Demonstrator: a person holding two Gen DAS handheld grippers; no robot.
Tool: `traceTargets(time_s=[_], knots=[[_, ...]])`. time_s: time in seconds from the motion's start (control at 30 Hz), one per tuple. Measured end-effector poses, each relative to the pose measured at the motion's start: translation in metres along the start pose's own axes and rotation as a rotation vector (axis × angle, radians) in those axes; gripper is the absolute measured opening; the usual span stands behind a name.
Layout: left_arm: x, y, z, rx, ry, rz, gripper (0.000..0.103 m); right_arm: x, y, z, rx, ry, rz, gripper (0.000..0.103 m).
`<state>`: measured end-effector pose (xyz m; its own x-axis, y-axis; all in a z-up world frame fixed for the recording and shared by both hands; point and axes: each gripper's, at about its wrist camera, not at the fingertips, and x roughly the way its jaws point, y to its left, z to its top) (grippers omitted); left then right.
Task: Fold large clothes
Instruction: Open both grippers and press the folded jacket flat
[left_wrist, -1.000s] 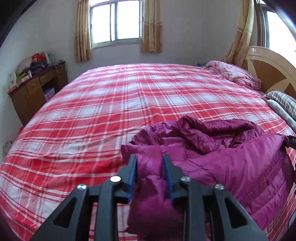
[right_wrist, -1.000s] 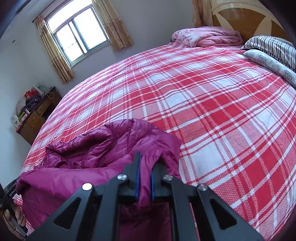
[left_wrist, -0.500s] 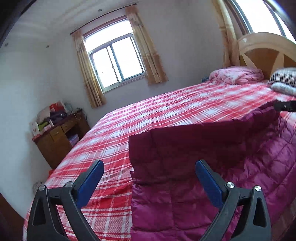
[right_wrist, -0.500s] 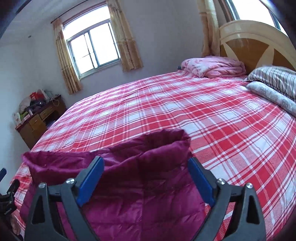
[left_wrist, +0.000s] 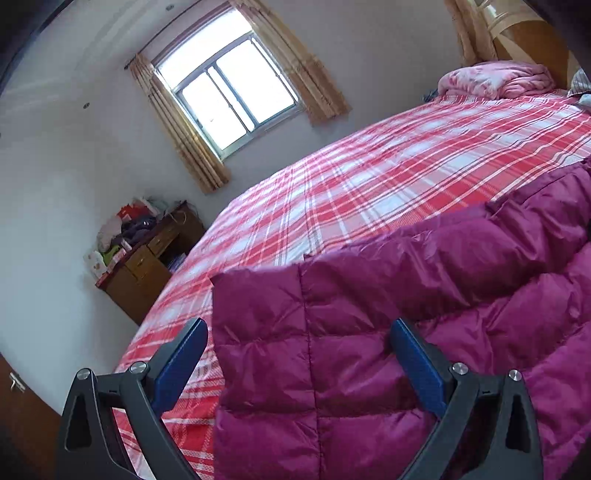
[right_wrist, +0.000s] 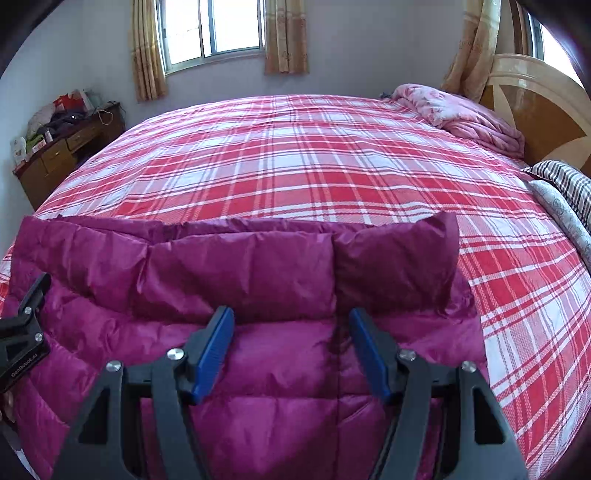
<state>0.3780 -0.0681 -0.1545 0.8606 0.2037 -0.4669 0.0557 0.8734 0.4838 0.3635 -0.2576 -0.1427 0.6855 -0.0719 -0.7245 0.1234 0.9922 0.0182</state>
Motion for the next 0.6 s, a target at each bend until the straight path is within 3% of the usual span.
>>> traceTargets(time_s=[0.3,0.6], knots=[[0.038,-0.004,-0.01,-0.083,0.125,-0.108,0.101,0.01,-0.001,-0.007,0.026,0.001,0.002,0.069],[0.04,-0.011,-0.011,-0.061,0.164,-0.112,0.102,0.017,0.0,-0.008,0.03,0.017,-0.003,0.069]])
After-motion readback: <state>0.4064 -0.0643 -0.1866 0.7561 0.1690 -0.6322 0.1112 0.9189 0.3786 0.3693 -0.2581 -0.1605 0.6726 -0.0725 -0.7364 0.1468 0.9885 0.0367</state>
